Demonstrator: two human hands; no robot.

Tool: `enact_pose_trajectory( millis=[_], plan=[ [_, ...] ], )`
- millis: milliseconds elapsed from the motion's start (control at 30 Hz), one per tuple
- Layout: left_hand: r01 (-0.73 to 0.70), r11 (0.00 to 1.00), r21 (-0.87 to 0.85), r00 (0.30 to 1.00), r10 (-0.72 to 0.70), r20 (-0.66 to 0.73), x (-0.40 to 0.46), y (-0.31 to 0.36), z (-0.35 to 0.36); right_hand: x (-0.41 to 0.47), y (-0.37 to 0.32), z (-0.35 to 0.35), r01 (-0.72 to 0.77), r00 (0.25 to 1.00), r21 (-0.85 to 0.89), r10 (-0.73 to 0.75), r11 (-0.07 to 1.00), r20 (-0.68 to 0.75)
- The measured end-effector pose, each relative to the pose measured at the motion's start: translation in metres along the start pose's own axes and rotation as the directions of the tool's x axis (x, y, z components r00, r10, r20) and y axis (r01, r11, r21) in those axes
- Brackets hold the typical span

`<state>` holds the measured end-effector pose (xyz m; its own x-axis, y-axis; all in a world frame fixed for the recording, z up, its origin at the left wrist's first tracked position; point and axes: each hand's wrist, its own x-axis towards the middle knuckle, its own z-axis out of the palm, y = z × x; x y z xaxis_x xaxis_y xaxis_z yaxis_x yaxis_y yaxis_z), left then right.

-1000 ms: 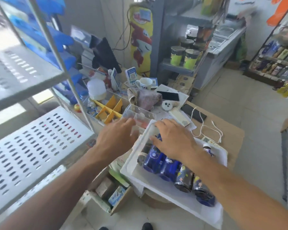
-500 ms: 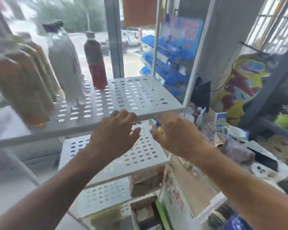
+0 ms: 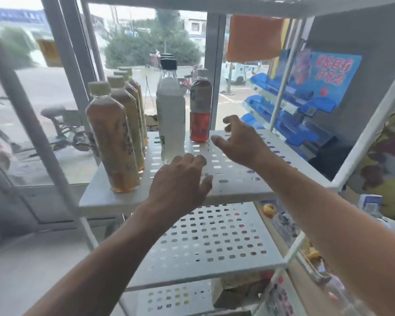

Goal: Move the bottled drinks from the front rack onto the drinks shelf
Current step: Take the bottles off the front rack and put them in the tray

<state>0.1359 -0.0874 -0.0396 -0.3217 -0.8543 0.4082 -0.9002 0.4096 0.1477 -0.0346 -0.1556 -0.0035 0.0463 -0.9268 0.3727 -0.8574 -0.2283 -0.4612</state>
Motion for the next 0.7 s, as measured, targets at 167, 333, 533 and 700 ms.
enact_pose_trajectory(
  millis=[167, 333, 533, 700],
  plan=[
    [0.021, 1.000, -0.008, 1.000, -0.021, 0.009, 0.013, -0.010, 0.007, 0.055, -0.010, 0.019, -0.130, 0.991, 0.065, 0.128, 0.989, 0.028],
    [0.036, 0.999, 0.000, 0.999, -0.036, -0.010, 0.021, -0.020, 0.011, 0.097, -0.014, 0.044, -0.243, 0.968, 0.284, 0.252, 0.927, 0.007],
    [0.049, 0.998, -0.046, 0.998, -0.051, -0.038, 0.017, -0.025, 0.013, 0.119, -0.001, 0.077, -0.214, 0.959, 0.333, 0.263, 0.918, -0.107],
    [0.050, 0.998, -0.045, 0.998, -0.051, -0.032, 0.016, -0.026, 0.013, 0.112, 0.006, 0.074, -0.176, 0.948, 0.354, 0.255, 0.919, -0.190]
  ],
)
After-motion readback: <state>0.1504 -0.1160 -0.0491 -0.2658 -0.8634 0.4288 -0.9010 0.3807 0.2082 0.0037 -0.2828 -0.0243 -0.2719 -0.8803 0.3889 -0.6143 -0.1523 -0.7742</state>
